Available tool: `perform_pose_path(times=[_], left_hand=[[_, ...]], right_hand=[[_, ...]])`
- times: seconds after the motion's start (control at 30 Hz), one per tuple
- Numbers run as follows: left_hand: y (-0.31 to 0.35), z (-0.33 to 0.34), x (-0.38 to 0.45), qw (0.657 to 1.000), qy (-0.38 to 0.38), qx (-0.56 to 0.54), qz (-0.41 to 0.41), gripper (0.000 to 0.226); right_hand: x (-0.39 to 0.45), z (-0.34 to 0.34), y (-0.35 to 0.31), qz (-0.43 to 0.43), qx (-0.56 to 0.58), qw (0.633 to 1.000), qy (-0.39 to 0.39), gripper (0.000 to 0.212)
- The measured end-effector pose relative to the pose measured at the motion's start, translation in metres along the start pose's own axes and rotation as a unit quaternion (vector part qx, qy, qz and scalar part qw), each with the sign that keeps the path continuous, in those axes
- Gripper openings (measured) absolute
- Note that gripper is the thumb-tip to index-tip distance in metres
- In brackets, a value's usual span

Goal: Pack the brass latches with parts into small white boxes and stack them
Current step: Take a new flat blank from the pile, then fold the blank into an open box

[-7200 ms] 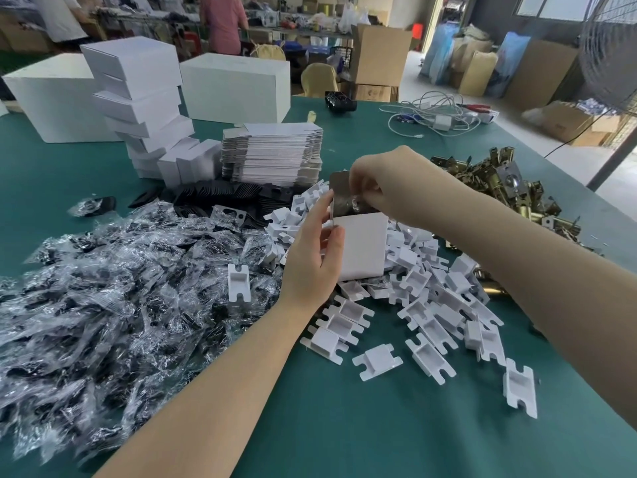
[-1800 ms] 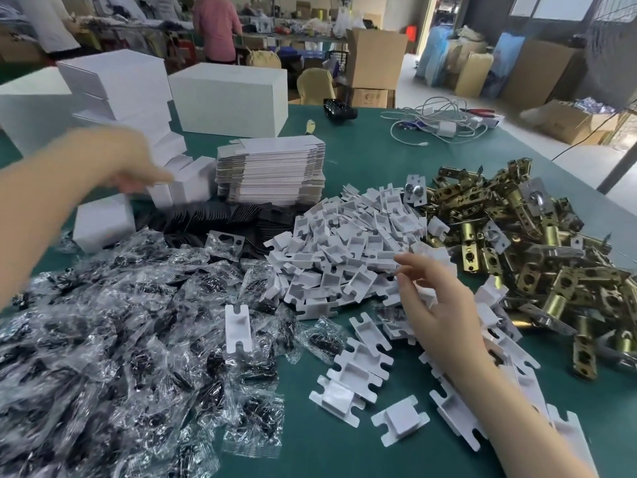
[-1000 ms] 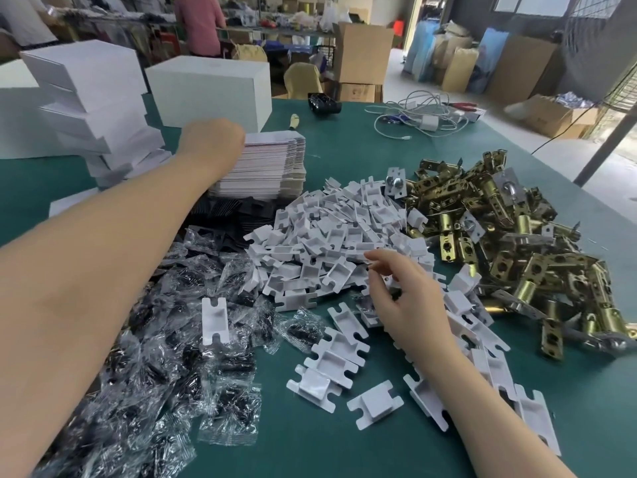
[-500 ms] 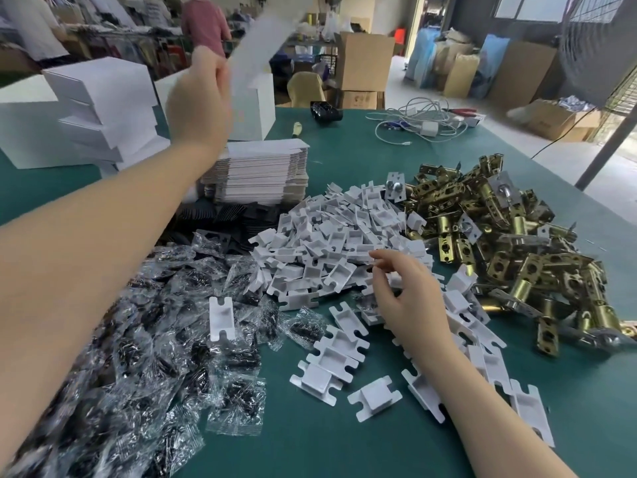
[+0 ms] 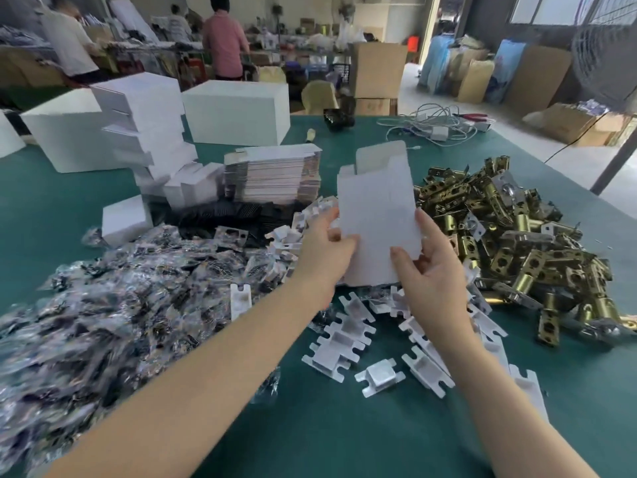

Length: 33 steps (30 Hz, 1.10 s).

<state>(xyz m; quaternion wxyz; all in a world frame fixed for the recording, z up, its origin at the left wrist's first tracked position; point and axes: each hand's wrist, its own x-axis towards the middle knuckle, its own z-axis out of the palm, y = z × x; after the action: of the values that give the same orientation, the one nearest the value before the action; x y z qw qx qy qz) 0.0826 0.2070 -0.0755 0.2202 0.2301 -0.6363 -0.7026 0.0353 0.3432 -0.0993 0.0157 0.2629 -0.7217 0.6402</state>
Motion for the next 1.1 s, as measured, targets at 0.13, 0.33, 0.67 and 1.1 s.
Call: perform_pose_path(times=[0.13,0.33,0.67,1.1], left_hand=[[-0.008,0.004,-0.007,0.998,0.013,-0.048,-0.038,0.018],[-0.015,0.002,-0.005,0.991,0.022,-0.117,-0.053,0.015],[-0.016,-0.008,0.001,0.991,-0.006,-0.120,-0.060,0.016],[-0.008,-0.018,0.012,0.976,-0.005,-0.161,-0.143,0.022]], right_hand=[[-0.001,-0.003,0.000,0.023,0.040,0.999,-0.017,0.036],[0.002,-0.009,-0.001,0.012,0.089,0.989,-0.117,0.064],[0.006,-0.012,0.014,0.063,0.121,0.984,-0.117,0.051],[0.001,-0.016,0.009,-0.182,-0.226,0.945,-0.149,0.037]])
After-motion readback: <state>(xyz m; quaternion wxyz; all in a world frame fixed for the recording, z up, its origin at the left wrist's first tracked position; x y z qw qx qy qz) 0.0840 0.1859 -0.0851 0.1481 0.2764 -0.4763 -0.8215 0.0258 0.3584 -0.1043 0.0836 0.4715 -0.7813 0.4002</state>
